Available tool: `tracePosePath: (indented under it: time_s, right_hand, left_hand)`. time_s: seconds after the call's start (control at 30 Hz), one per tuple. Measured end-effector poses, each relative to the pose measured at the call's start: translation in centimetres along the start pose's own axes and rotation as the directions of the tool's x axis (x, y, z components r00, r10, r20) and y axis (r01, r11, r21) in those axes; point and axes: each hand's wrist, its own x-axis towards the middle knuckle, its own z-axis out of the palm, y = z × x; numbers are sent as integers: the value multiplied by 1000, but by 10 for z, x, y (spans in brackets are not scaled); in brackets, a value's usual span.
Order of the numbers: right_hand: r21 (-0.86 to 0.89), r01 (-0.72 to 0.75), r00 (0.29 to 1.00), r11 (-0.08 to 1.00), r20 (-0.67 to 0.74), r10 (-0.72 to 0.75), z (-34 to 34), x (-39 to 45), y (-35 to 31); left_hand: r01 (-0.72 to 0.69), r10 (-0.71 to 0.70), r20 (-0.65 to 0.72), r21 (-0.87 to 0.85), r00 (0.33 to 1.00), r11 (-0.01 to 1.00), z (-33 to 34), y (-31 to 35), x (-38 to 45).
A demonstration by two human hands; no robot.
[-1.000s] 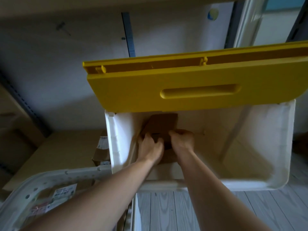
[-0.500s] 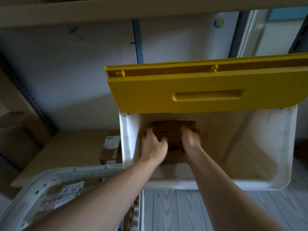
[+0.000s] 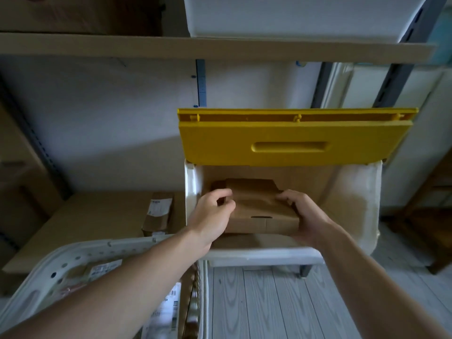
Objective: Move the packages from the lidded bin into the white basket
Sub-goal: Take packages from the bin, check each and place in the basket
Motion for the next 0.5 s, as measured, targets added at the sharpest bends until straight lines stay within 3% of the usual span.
tracePosePath:
  time_s: [0.07,0.23,0.37,0.5]
  right_hand:
    - [19,2,998,1000,64,-3,0,-15,-3]
    - [-20,19,999,1000,40,-18,0,-35,5]
    - [-113,71,988,991,144,-54,12,-52,10]
    - [-196,151,943,969,322,-82,29,-69,15]
  left_hand:
    - [-25,28,73,-35,997,999,-11,5,-19]
    - [-117,116,224,-9,968,993,-43,13,-66]
    - [-194,156,326,88,932,977,-80,5,-86]
    - [-167,122,393,83,912,982,-114,-4,-99]
